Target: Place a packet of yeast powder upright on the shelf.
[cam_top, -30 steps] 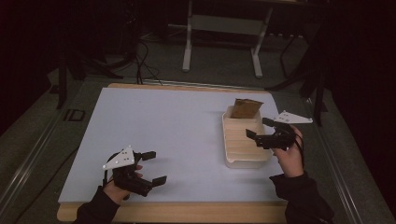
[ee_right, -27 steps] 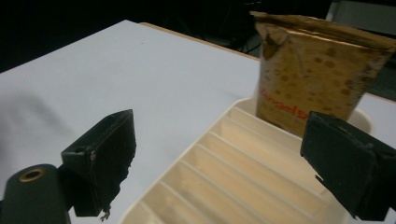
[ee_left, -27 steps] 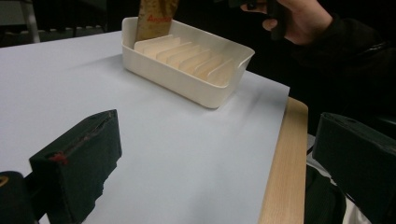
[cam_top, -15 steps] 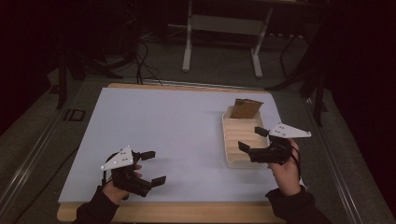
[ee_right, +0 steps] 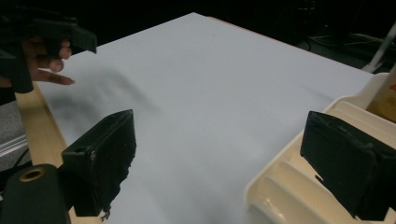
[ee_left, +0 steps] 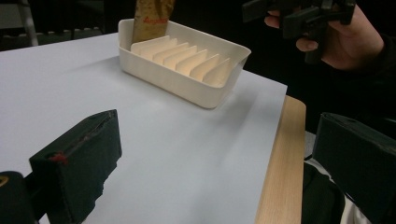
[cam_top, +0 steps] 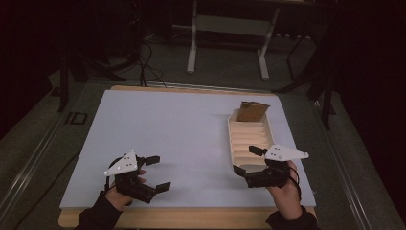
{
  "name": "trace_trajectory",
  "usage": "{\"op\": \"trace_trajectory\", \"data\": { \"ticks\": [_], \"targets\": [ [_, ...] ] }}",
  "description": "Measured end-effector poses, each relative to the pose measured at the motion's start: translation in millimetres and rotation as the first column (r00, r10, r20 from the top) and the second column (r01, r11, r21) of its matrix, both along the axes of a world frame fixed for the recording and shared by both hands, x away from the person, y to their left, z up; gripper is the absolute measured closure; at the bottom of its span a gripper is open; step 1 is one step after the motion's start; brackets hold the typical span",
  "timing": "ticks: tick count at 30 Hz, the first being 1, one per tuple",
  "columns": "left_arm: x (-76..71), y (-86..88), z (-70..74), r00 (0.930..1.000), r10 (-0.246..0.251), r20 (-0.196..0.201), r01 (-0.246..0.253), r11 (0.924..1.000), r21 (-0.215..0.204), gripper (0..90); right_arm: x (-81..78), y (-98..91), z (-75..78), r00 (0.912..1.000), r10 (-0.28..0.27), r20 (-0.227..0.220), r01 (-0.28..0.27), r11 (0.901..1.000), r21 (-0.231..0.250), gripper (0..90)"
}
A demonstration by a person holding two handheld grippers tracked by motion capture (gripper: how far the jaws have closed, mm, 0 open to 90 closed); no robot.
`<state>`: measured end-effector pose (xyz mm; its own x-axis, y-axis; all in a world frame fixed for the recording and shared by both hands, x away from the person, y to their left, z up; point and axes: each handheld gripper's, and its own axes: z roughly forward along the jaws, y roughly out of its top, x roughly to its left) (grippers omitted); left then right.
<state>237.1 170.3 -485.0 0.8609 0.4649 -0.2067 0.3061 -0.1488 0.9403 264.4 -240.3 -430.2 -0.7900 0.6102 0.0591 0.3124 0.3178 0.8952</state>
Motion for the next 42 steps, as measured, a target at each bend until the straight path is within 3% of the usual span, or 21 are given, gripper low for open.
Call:
{"op": "trace_trajectory", "data": {
  "ticks": [9, 12, 13, 17, 18, 24, 33, 36, 42],
  "targets": [
    [-1.1, -0.4, 0.1, 1.0000, -0.002, 0.001, 0.002, 1.0000, 0.003, 2.1, -20.0, 8.5, -10.0, 0.9980, 0.058, 0.024, -0.058, 0.9981, -0.020, 10.4],
    [-1.3, -0.9, -0.3, 1.0000, -0.006, -0.001, 0.006, 1.0000, 0.004, 2.1, -24.1, 9.7, -11.7, 0.9986, 0.051, 0.013, -0.051, 0.9984, -0.024, 10.4],
    [-1.3, -1.4, -0.8, 1.0000, -0.008, 0.000, 0.008, 0.9999, 0.007, 2.1, -28.4, 10.5, -13.4, 0.9979, 0.065, -0.009, -0.065, 0.9979, -0.008, 10.4],
    [-0.9, -1.5, -1.0, 1.0000, -0.008, -0.001, 0.008, 0.9999, 0.008, 2.1, -33.4, 10.5, -15.7, 0.9968, 0.079, -0.005, -0.079, 0.9968, -0.010, 10.4],
    [-0.8, -1.3, -1.0, 1.0000, -0.008, -0.003, 0.008, 1.0000, 0.005, 2.1, -36.0, 10.2, -18.0, 0.9971, 0.076, 0.006, -0.076, 0.9965, -0.034, 10.4],
    [-1.0, -1.7, -1.5, 0.9999, -0.010, -0.003, 0.010, 0.9999, 0.007, 2.1, -40.1, 7.4, -25.8, 0.9948, 0.102, -0.001, -0.102, 0.9940, -0.040, 10.5],
    [-0.5, -3.5, -4.1, 0.9999, -0.015, -0.008, 0.015, 0.9998, 0.016, 2.1, -44.1, 2.9, -32.0, 0.9951, 0.099, -0.011, -0.099, 0.9931, -0.063, 10.4],
    [-0.3, -4.2, -4.4, 0.9999, -0.017, -0.005, 0.017, 0.9997, 0.018, 2.1, -44.6, 0.1, -36.5, 0.9963, 0.086, -0.001, -0.085, 0.9919, -0.094, 10.4],
    [-0.9, -5.5, -4.6, 0.9998, -0.018, -0.005, 0.018, 0.9996, 0.021, 2.1, -43.6, -2.2, -36.6, 0.9965, 0.082, 0.017, -0.080, 0.9924, -0.093, 10.5]
  ]
}}
